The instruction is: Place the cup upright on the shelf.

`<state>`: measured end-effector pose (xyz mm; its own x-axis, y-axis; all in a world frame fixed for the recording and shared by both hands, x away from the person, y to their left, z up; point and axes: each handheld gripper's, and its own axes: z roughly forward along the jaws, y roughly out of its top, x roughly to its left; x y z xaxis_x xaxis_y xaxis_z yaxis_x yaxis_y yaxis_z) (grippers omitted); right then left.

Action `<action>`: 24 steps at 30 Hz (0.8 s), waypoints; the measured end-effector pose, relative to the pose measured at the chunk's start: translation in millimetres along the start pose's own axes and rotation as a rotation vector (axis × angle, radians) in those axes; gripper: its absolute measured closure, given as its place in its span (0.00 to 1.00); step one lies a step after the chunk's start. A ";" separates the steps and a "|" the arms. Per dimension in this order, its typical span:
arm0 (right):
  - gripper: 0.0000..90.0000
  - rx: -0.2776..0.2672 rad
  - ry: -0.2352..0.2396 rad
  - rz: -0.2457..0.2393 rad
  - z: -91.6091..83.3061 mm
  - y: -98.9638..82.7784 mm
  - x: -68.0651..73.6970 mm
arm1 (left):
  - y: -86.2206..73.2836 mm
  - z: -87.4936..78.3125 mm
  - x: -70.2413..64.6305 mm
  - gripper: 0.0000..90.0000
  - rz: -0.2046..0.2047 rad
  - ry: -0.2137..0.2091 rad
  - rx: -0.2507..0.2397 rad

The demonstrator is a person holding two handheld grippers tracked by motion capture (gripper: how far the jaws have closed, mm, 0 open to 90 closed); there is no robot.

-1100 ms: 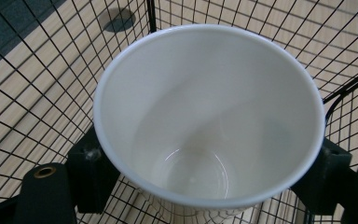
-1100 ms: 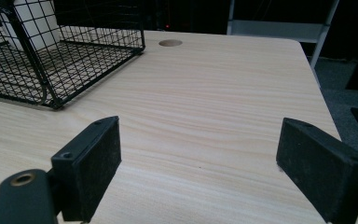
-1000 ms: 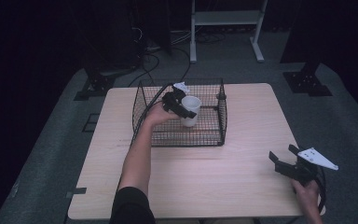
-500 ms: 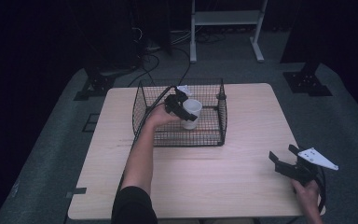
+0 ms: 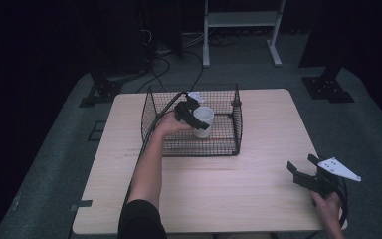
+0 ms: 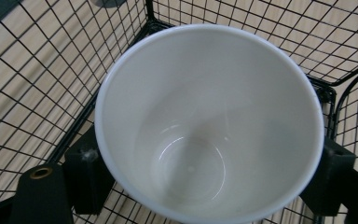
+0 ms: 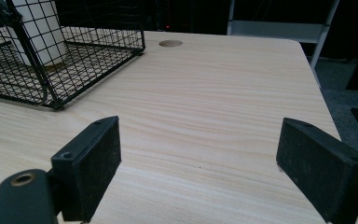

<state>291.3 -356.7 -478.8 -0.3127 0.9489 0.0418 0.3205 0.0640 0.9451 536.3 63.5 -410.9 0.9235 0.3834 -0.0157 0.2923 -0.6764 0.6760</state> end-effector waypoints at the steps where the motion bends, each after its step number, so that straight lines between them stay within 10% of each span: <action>1: 0.14 0.000 0.000 -0.001 0.0 0.0 0.0 | -1.4 -0.3 0.4 0.21 -0.002 0.003 -0.005; 24: 0.14 0.000 -0.001 0.001 0.1 0.1 -0.1 | 0.5 -8.6 -1.1 0.11 -0.032 0.026 -0.019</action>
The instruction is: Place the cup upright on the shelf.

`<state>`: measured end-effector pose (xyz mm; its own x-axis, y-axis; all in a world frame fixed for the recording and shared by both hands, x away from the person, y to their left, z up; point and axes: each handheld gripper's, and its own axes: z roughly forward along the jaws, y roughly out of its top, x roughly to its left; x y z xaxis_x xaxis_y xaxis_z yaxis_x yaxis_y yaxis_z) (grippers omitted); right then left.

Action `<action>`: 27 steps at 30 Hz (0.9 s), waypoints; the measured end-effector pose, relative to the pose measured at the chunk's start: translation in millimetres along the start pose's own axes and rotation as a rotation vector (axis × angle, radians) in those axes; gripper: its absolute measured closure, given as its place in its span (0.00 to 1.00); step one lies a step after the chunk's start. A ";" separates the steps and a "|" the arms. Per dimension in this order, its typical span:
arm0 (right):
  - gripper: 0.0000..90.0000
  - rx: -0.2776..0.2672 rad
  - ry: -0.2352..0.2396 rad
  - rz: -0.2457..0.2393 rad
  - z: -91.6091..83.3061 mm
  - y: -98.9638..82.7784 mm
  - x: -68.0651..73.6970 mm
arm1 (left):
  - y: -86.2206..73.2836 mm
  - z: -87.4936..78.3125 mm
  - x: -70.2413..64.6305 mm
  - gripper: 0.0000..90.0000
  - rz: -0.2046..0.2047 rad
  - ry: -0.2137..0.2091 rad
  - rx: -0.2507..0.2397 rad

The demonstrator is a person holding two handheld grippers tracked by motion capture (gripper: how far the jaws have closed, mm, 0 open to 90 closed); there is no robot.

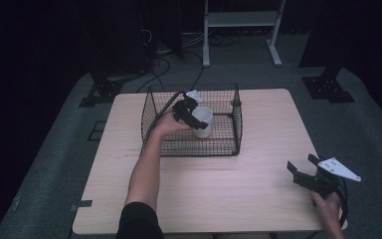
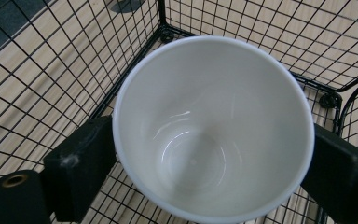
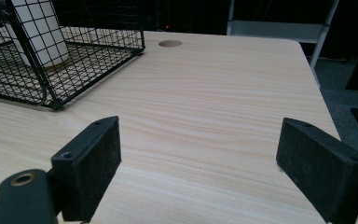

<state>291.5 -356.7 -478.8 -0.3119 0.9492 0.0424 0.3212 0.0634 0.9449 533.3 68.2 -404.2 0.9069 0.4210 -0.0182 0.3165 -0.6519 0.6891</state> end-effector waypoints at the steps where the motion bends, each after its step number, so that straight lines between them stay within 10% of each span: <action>1: 0.14 0.000 0.000 0.000 0.0 0.0 0.0 | 0.1 -0.6 -0.1 0.10 -0.005 -0.006 -0.006; 27: 0.14 -0.001 -0.002 0.001 0.1 0.0 0.0 | 7.0 -31.9 -8.4 0.08 0.014 0.047 -0.047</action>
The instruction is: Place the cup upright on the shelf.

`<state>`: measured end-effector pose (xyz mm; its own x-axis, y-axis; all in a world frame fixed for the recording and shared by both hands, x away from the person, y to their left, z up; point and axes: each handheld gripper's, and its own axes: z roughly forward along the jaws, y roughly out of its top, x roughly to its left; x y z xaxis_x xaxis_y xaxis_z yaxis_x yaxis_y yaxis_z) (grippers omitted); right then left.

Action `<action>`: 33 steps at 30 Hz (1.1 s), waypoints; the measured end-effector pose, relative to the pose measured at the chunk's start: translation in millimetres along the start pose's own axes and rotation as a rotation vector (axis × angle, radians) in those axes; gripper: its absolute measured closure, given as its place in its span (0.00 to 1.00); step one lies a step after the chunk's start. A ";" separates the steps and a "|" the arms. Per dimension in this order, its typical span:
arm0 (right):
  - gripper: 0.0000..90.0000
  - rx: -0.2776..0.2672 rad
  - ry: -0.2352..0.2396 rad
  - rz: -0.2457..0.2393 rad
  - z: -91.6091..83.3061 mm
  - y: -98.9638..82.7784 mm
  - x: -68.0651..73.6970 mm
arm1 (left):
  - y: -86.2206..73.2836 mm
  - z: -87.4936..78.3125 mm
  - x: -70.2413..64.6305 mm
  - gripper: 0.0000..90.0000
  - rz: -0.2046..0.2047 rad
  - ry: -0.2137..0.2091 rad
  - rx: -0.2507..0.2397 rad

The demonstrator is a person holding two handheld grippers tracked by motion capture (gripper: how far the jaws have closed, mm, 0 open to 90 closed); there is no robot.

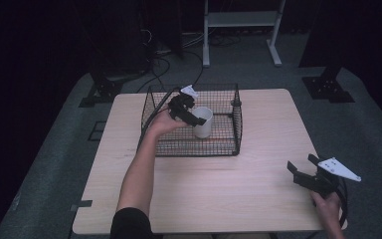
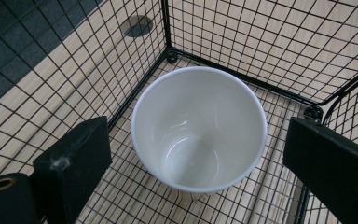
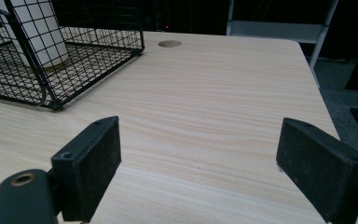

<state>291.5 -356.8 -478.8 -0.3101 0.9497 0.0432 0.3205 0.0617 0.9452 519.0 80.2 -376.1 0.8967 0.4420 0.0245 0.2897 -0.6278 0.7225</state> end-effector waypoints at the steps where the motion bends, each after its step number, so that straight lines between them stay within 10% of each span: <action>1: 0.14 0.000 0.000 0.000 0.0 0.0 -0.1 | 0.0 -1.4 -0.2 0.08 0.000 0.001 -0.003; 33: 0.14 0.000 -0.001 0.005 0.1 0.1 -0.6 | -11.3 -41.4 -28.7 0.08 0.007 0.055 -0.088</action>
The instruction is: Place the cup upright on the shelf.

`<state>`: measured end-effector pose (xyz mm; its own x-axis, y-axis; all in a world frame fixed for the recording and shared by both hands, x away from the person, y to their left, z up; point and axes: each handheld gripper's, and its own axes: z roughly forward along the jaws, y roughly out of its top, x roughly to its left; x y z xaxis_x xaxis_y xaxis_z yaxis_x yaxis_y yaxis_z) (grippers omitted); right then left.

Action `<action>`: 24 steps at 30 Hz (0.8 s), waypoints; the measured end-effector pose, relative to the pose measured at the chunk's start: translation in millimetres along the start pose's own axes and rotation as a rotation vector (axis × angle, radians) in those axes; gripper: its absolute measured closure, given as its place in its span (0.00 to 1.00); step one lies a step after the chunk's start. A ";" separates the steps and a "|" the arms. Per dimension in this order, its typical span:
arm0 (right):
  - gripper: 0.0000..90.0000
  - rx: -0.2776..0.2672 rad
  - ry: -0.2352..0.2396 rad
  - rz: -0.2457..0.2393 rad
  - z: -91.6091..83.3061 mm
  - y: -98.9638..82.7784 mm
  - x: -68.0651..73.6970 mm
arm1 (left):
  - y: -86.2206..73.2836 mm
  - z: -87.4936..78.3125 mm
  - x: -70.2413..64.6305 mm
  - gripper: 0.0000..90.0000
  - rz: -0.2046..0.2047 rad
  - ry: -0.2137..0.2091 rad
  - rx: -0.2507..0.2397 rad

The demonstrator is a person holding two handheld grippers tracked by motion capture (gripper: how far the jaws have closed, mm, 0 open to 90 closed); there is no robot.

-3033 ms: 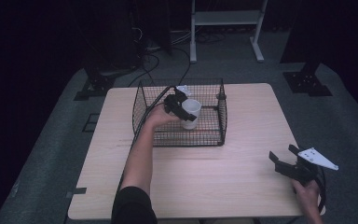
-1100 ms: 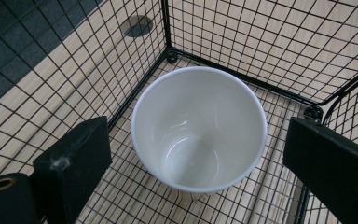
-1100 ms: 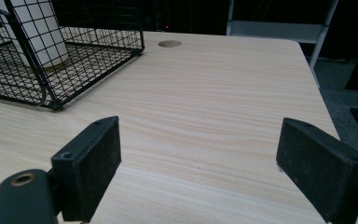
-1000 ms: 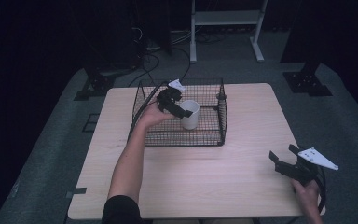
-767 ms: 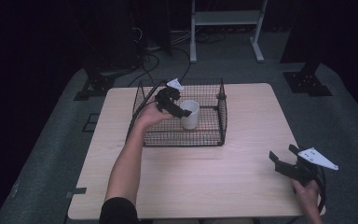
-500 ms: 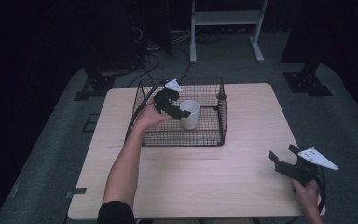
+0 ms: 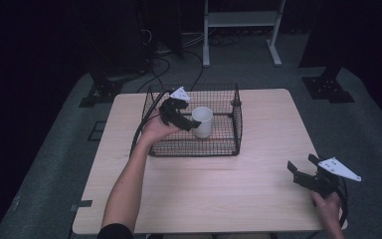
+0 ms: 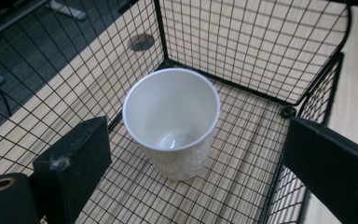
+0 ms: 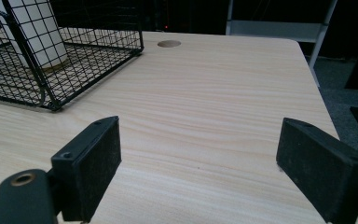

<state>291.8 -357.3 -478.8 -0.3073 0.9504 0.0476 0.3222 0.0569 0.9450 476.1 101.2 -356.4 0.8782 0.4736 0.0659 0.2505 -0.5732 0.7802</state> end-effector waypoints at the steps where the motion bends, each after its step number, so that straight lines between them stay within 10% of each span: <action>1: 0.14 0.000 0.000 0.000 0.0 0.0 0.1 | -0.7 -1.3 -0.9 0.08 0.001 0.004 -0.005; 24: 0.14 0.000 -0.001 -0.002 0.0 0.0 0.2 | -17.7 -29.1 -27.4 0.08 -0.016 0.028 -0.056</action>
<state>291.8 -357.1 -478.8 -0.3069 0.9507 0.0450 0.3218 0.0591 0.9450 435.7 117.8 -353.8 0.8623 0.5016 0.0700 0.2406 -0.5273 0.8149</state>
